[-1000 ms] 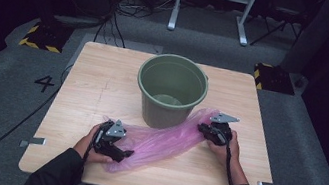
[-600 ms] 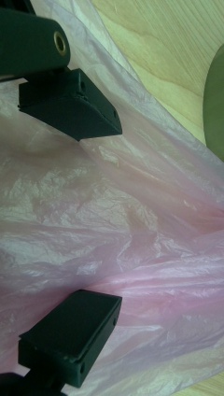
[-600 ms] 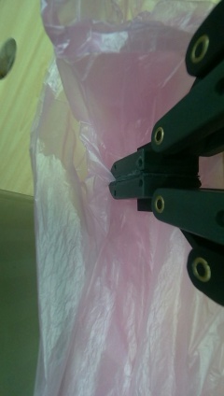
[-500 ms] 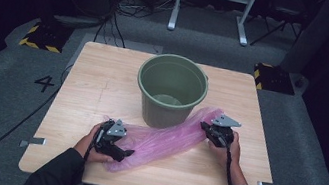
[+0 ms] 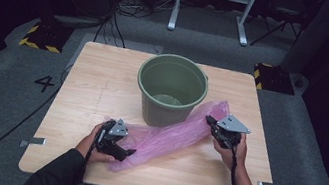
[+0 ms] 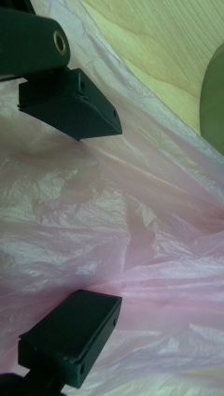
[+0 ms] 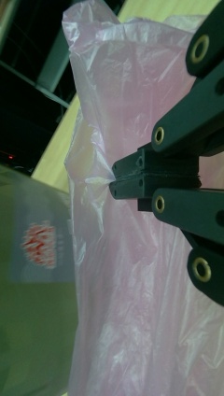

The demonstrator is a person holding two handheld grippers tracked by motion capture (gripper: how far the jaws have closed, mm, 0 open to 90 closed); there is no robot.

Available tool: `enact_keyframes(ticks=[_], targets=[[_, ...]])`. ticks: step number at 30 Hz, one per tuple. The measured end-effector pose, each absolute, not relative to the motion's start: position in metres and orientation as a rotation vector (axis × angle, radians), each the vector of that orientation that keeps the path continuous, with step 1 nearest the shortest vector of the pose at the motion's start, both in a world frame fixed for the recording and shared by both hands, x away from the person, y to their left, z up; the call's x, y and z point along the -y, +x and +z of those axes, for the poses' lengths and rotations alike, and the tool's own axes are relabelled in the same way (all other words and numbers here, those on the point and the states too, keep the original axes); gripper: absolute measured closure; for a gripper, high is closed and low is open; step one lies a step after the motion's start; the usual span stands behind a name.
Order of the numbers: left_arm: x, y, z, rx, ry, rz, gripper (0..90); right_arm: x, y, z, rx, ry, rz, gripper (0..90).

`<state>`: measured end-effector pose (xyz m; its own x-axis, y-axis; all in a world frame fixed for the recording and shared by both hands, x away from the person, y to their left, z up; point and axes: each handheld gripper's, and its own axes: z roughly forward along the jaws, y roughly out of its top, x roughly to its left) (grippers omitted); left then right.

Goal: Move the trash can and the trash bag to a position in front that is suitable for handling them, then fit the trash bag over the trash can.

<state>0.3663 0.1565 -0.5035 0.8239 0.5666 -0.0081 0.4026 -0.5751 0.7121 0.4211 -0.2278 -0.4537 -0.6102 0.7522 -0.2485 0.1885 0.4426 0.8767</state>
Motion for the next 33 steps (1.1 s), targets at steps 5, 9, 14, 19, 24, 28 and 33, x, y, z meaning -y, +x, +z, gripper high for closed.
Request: enact_keyframes(ticks=[5,9,14,19,24,28,33], targets=[[-0.155,0.367,-0.504,-0.707,2.259,0.281,15.3,0.226,0.412,-0.444,-2.03,0.731,1.149,90.0],[-0.154,0.367,-0.504,-0.714,2.258,0.282,14.9,0.225,0.406,-0.438,-2.017,0.691,1.161,90.0],[-0.154,0.367,-0.504,-0.718,2.258,0.285,14.7,0.222,0.4,-0.431,-2.003,0.647,1.151,90.0],[-0.156,0.361,-0.495,-0.752,2.254,0.364,16.8,0.221,0.395,-0.419,-1.984,0.602,1.167,90.0],[-0.167,0.35,-0.465,-0.708,2.176,0.391,16.8,0.218,0.389,-0.414,-1.979,0.547,1.151,90.0],[-0.174,0.345,-0.438,-0.689,2.116,0.419,17.1,0.216,0.387,-0.413,-1.978,0.526,1.142,90.0],[-0.153,0.342,-0.421,-0.668,2.12,0.407,17.0,0.214,0.381,-0.407,-1.951,0.505,1.123,90.0]])
